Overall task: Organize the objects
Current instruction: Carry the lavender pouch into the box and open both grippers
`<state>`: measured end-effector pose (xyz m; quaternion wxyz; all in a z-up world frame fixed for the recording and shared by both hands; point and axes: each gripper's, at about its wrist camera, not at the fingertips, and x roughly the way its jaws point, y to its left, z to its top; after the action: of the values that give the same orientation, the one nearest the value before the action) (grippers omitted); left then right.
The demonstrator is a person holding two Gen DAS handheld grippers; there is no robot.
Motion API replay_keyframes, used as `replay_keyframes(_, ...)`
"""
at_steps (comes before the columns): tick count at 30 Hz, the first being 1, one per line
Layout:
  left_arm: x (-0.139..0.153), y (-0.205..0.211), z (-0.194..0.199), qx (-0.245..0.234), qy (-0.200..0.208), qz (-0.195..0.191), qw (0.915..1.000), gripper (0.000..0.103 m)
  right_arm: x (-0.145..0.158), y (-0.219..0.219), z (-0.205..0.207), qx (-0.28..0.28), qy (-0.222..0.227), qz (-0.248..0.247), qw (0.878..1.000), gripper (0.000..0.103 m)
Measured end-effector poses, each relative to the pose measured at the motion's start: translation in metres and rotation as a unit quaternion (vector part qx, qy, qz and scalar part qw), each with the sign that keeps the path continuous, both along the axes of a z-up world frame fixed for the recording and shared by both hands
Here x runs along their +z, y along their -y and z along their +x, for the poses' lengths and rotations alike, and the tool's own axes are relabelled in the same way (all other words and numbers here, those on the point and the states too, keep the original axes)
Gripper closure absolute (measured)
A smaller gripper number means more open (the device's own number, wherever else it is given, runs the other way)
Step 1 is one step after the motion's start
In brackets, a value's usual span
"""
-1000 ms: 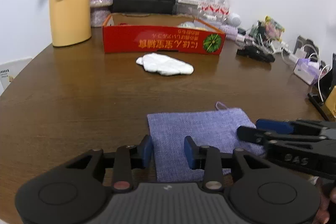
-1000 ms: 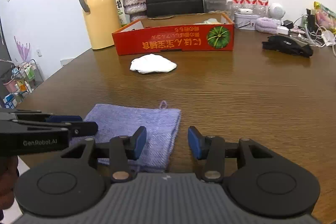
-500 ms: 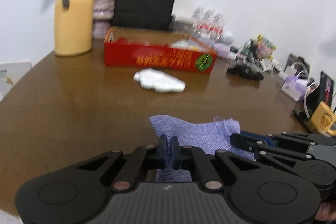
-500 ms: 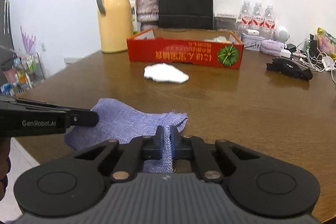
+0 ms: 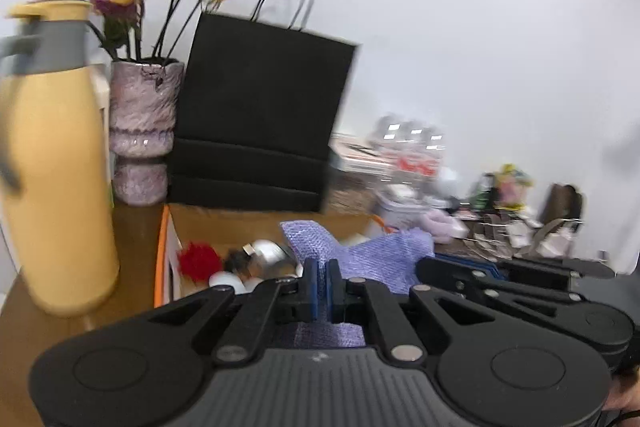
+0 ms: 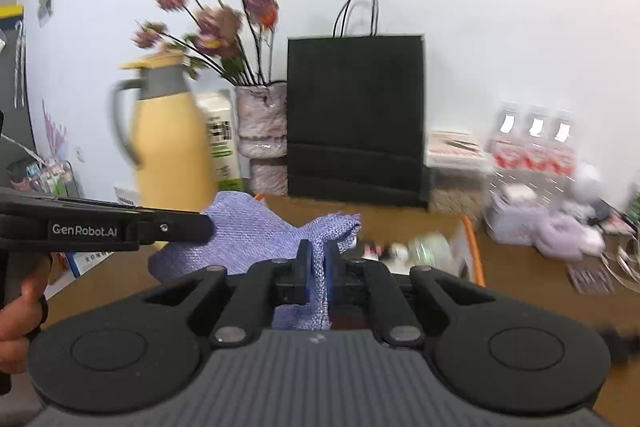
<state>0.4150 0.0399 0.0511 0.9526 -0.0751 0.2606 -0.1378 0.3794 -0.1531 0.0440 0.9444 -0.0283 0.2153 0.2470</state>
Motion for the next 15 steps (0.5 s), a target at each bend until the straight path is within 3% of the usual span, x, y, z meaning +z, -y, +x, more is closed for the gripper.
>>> replay_keyframes(2,-0.012,-0.001,0.051,0.036,-0.023,0.04,0.9983,0.1,-0.005,-0.023,0.059,-0.006,-0.022,-0.026,0.999,0.096)
replay_keyframes(4,-0.033,-0.007,0.091,0.045,-0.055,0.053,0.996,0.1,-0.018,-0.04,0.11,-0.017,-0.051,-0.037,0.998,0.096)
replay_keyframes(6,-0.054,-0.014,0.116,0.058,-0.081,0.055,0.9935,0.1,-0.037,-0.048,0.147,-0.019,-0.092,-0.016,0.995,0.096)
replay_keyframes(8,-0.071,-0.019,0.132,0.052,-0.102,0.057,0.9917,0.099,-0.053,-0.054,0.164,-0.027,-0.102,-0.027,0.994,0.096)
replay_keyframes(10,-0.08,-0.025,0.143,0.071,-0.109,0.048,0.9904,0.088,-0.068,-0.058,0.176,-0.038,-0.107,-0.033,0.993,0.095)
replay_keyframes(11,-0.081,-0.028,0.146,0.085,-0.113,0.042,0.9891,0.078,-0.072,-0.059,0.178,-0.042,-0.109,-0.031,0.993,0.092)
replay_keyframes(12,-0.082,-0.031,0.145,0.086,-0.118,0.036,0.9886,0.075,-0.076,-0.059,0.178,-0.05,-0.109,-0.028,0.992,0.091)
replay_keyframes(15,-0.078,-0.038,0.133,0.078,-0.119,0.025,0.9896,0.069,-0.074,-0.048,0.177,-0.056,-0.123,-0.005,0.991,0.065)
